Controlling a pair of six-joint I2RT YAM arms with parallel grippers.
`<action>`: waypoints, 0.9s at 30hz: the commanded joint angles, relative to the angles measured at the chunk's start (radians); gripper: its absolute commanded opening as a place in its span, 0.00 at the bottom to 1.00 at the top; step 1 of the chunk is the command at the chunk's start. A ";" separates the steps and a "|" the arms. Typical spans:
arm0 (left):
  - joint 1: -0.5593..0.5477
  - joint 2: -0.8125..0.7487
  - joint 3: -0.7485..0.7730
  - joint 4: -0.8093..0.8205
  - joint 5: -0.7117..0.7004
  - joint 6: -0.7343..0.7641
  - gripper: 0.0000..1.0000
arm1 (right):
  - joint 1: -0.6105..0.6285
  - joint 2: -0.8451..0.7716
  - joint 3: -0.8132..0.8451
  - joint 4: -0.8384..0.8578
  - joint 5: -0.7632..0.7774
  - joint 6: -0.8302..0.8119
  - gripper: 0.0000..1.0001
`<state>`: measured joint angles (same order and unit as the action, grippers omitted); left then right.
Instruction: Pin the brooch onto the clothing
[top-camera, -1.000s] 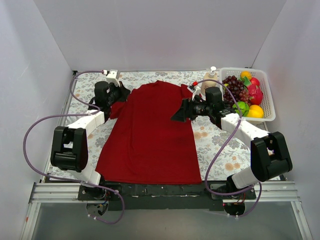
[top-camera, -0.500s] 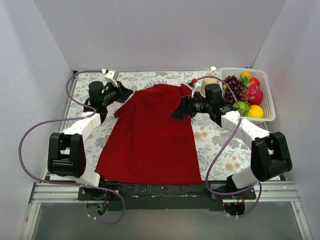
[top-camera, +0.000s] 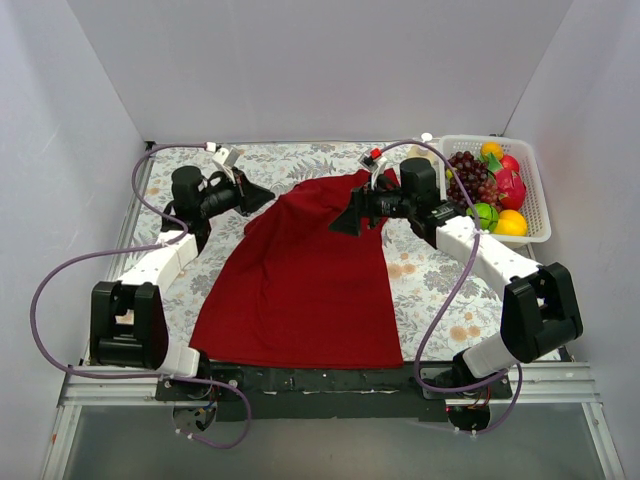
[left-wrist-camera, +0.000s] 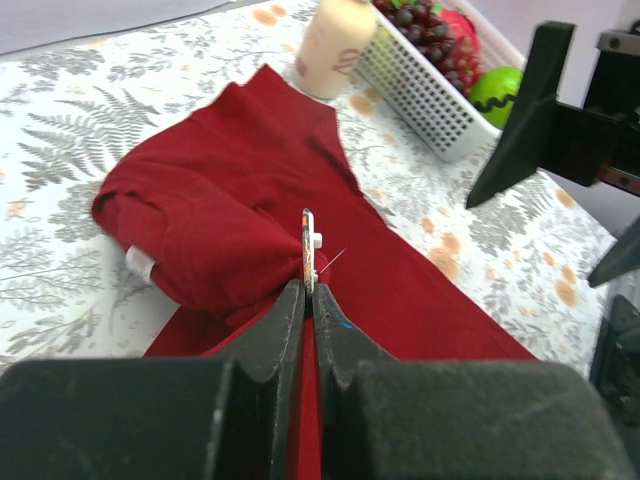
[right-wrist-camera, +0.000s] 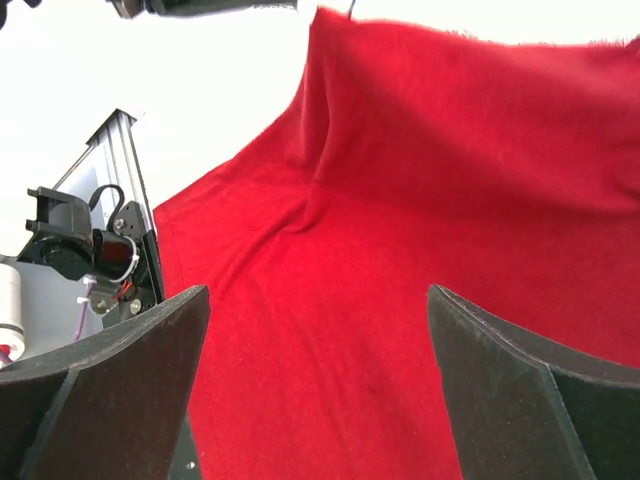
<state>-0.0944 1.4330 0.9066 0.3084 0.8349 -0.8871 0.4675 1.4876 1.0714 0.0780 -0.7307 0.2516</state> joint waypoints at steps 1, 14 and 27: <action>0.004 -0.104 -0.024 -0.017 0.089 -0.024 0.00 | 0.019 0.000 0.076 0.042 -0.024 -0.044 0.96; 0.004 -0.258 -0.086 -0.069 0.154 -0.084 0.00 | 0.086 -0.043 0.113 0.022 0.001 -0.064 0.96; 0.002 -0.405 -0.155 -0.153 0.188 -0.101 0.00 | 0.102 -0.064 0.176 0.011 -0.001 -0.081 0.96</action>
<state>-0.0944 1.1000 0.7734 0.1753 0.9871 -0.9756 0.5602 1.4570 1.1938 0.0742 -0.7288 0.1955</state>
